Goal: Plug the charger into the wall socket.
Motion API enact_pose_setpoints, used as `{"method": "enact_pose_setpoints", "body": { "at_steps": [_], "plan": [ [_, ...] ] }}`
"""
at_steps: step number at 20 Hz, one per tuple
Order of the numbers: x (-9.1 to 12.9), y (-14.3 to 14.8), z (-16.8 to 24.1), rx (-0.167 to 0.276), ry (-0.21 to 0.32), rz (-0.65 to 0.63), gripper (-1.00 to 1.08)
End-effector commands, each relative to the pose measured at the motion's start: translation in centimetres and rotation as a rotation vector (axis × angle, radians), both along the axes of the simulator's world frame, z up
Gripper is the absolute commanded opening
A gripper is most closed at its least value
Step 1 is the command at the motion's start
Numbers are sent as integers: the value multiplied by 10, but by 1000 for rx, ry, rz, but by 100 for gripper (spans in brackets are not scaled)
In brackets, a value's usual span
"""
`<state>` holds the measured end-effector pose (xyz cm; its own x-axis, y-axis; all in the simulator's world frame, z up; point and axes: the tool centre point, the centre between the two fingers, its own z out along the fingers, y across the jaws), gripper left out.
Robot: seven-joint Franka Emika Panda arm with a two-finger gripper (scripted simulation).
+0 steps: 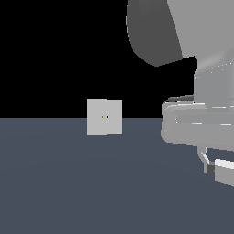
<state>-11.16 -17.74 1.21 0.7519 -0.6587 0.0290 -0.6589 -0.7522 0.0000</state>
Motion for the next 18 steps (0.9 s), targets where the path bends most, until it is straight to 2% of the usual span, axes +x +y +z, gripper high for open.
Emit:
{"method": "enact_pose_setpoints", "body": {
  "at_steps": [1,11,15,18],
  "plan": [
    [0,0,0,0,-1,0,-100],
    [3,4,2,0,-1,17,-100],
    [17,20,11,-1,0,92,-100],
    [33,44,22,-2,0,193,-100]
  ]
}}
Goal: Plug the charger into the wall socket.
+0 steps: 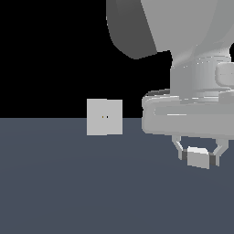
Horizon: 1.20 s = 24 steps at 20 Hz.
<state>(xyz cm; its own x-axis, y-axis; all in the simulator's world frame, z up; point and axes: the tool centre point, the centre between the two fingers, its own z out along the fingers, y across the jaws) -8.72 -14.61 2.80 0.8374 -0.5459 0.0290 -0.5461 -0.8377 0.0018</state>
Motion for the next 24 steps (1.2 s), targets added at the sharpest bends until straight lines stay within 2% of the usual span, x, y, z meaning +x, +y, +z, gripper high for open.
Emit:
{"method": "enact_pose_setpoints", "body": {
  "at_steps": [1,7,13,18,24],
  "plan": [
    [14,23,11,-1,-1,93,-100],
    [43,102,44,-2,-1,385,-100],
    [47,159,66,0,-1,586,-100],
    [46,178,73,1,-1,648,-100],
    [45,176,72,2,-1,641,-100]
  ]
}}
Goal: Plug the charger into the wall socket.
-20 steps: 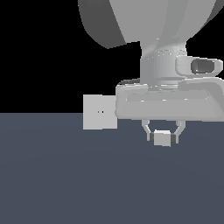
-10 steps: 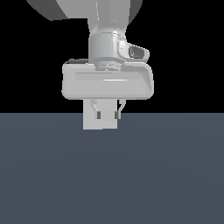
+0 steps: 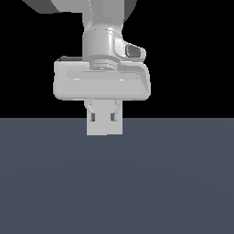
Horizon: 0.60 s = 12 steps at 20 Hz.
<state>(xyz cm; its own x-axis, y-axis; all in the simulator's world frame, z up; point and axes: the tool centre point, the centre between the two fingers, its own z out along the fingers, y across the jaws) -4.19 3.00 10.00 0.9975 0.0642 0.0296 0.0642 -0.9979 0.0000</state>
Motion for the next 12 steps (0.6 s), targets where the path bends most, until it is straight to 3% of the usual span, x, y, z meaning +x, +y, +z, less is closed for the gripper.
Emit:
{"method": "enact_pose_setpoints", "body": {
  "at_steps": [1,12],
  "plan": [
    [0,0,0,0,0,-1,-100],
    [17,1,0,0,0,-1,-100]
  ]
}}
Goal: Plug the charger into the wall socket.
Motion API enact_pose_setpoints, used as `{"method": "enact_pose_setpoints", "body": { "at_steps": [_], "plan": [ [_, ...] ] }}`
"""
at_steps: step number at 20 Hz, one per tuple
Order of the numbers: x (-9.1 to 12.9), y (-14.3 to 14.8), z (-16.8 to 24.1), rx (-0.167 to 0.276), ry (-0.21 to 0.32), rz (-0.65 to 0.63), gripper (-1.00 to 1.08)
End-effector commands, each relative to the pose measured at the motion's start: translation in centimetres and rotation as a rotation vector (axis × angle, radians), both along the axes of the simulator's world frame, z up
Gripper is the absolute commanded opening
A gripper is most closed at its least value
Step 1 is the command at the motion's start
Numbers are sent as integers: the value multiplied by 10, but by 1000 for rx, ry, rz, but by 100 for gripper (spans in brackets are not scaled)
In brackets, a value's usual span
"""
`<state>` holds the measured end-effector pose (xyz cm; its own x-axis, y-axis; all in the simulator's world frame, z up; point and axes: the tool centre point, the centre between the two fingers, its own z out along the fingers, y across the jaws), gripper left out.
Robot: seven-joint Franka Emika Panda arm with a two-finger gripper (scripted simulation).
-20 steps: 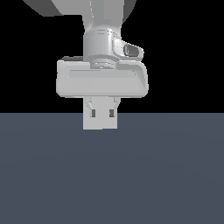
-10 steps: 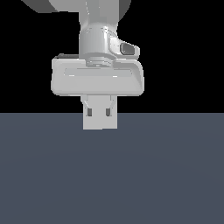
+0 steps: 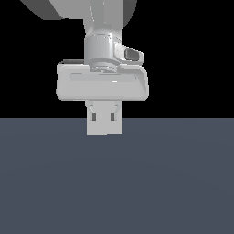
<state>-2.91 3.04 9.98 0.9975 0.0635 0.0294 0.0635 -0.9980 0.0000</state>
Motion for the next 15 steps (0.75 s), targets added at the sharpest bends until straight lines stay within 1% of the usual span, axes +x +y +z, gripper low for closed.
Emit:
{"method": "enact_pose_setpoints", "body": {
  "at_steps": [1,8,15],
  "plan": [
    [8,1,0,0,0,0,-100],
    [31,2,0,0,0,0,-100],
    [37,2,0,0,0,0,-100]
  ]
}}
